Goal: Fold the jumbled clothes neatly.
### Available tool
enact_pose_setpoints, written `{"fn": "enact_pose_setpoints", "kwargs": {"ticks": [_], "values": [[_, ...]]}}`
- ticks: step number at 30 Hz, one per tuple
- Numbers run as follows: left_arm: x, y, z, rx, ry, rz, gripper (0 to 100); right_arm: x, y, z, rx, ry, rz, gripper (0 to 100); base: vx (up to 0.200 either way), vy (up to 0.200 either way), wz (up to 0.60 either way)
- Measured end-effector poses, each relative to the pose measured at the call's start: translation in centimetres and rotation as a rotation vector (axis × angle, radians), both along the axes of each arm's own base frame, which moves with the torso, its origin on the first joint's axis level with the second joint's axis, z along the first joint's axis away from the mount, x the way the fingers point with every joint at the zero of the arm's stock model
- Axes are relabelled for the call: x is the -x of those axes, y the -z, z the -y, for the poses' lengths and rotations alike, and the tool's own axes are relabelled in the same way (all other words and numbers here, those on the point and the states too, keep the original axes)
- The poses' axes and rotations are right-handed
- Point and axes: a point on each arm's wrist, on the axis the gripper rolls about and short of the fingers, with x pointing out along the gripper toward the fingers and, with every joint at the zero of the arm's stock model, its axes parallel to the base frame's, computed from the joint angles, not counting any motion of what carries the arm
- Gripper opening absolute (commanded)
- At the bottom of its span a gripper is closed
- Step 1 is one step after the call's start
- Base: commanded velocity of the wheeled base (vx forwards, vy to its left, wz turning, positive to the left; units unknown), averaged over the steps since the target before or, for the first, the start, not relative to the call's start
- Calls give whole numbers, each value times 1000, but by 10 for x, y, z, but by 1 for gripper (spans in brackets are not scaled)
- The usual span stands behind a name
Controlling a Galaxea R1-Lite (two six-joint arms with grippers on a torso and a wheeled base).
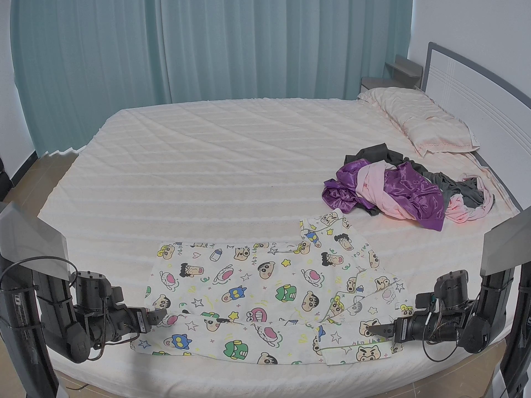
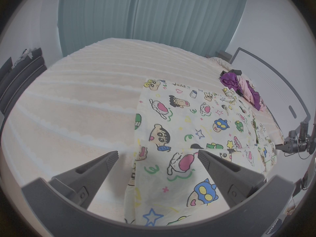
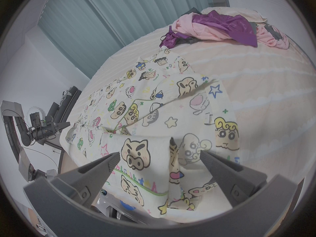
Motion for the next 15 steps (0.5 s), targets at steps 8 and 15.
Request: {"fn": "enact_pose_setpoints", "kwargs": {"ticks": [8, 15], "values": [[-2, 11, 2, 17, 30, -32, 100, 1, 4, 2, -4, 2, -23, 100, 0, 0, 0], [-10, 15, 6, 18, 41, -20, 0, 2, 5, 2, -4, 3, -29, 100, 0, 0, 0]]}}
